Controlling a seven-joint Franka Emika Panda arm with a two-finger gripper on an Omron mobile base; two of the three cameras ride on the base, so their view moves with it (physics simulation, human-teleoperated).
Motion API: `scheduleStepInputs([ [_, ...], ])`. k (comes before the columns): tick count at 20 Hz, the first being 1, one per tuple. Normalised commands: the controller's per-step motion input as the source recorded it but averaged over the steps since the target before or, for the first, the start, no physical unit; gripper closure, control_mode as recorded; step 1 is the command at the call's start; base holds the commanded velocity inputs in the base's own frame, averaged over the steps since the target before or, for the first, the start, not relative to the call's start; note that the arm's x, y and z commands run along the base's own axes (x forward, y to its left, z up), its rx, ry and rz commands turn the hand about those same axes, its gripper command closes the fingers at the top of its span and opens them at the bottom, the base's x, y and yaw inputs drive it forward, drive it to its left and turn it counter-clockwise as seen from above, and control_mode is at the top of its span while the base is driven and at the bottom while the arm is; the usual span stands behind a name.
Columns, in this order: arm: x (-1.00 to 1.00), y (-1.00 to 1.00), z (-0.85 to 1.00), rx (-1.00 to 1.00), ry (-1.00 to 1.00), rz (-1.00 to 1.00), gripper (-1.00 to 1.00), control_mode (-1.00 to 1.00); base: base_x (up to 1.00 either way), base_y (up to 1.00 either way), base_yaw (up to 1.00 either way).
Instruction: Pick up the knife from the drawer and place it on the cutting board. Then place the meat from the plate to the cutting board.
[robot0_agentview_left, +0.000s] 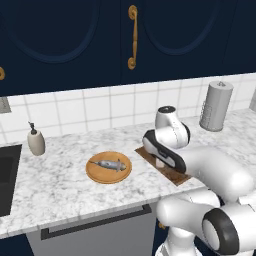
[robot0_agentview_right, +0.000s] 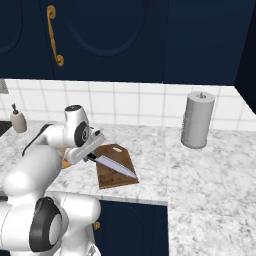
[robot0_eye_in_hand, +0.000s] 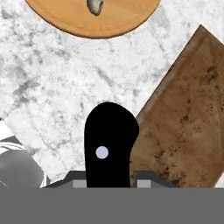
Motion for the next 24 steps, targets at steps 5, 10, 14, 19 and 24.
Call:
scheduleStepInputs([
  [5,0.35,-0.27,-0.11,0.05,0.00,-0.19,1.00,-1.00,0.00,0.00,0.00],
  [10,0.41,-0.03,-0.12,0.07,0.00,-0.20,1.00,-1.00,0.00,0.00,0.00],
  [14,0.51,0.10,-0.24,0.02,0.01,-0.05,1.00,-1.00,0.00,0.00,0.00],
  [19,0.37,-0.02,-0.47,0.04,0.00,0.00,1.00,-1.00,0.00,0.00,0.00],
  [24,0.39,0.00,-0.39,0.00,0.00,0.00,1.00,-1.00,0.00,0.00,0.00],
])
